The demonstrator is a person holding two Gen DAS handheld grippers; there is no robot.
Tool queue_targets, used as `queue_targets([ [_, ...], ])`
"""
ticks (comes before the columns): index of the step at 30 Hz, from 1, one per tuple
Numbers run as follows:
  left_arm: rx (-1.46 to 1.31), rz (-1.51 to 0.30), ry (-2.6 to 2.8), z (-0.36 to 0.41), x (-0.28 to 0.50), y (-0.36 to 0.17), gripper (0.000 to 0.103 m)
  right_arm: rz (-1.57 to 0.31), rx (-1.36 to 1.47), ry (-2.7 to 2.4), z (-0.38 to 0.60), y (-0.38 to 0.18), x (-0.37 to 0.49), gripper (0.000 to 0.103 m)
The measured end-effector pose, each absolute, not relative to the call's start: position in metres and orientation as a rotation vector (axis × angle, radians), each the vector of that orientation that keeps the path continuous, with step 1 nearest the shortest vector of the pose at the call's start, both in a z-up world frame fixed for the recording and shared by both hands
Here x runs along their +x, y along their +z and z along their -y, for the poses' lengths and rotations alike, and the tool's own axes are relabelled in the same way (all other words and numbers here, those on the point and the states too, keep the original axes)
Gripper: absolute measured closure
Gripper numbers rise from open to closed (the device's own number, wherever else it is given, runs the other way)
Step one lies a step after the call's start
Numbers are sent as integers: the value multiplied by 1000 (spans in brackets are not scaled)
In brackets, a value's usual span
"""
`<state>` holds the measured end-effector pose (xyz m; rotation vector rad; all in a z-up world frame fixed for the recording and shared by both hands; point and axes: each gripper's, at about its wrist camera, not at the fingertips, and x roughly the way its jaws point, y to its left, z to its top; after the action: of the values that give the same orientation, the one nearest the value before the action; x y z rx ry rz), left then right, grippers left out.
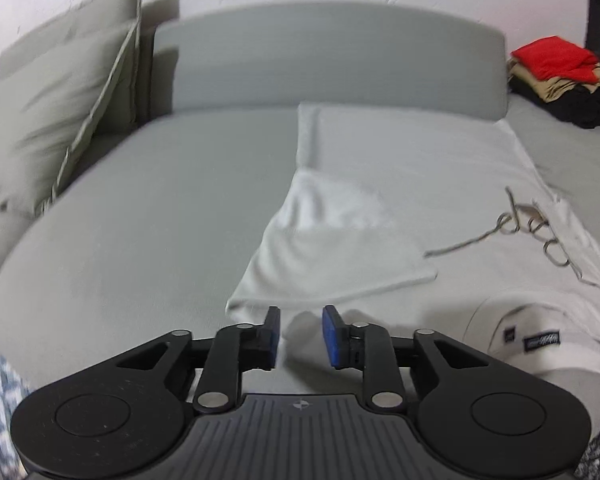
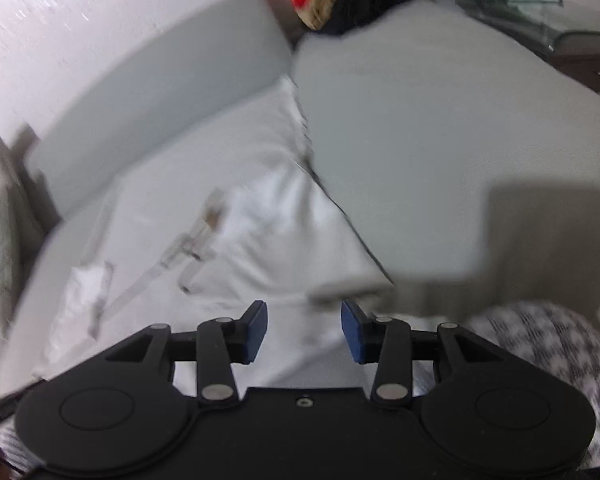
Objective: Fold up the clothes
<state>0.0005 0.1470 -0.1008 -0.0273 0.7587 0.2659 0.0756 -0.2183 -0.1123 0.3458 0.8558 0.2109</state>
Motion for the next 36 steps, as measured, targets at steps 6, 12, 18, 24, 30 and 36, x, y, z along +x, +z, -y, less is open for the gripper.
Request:
queue_targets([
  [6, 3, -809, 215, -120, 43, -107, 63, -860, 349, 247, 186, -122, 115, 73],
  [12, 90, -868, 147, -95, 31, -122, 62, -908, 213, 277, 164, -133, 104, 72],
  [18, 222, -802, 122, -72, -31, -116, 64, -982, 184, 381, 174, -127, 43, 49],
  [24, 179, -781, 113, -67, -29, -108, 62, -896, 216, 388, 178, -113, 23, 78],
  [30, 140, -802, 82, -59, -26, -110, 62, -928, 242, 447, 159, -122, 42, 78],
  [36, 161, -830, 30, -54, -39, -110, 61, -933, 249, 471, 164, -115, 25, 76],
])
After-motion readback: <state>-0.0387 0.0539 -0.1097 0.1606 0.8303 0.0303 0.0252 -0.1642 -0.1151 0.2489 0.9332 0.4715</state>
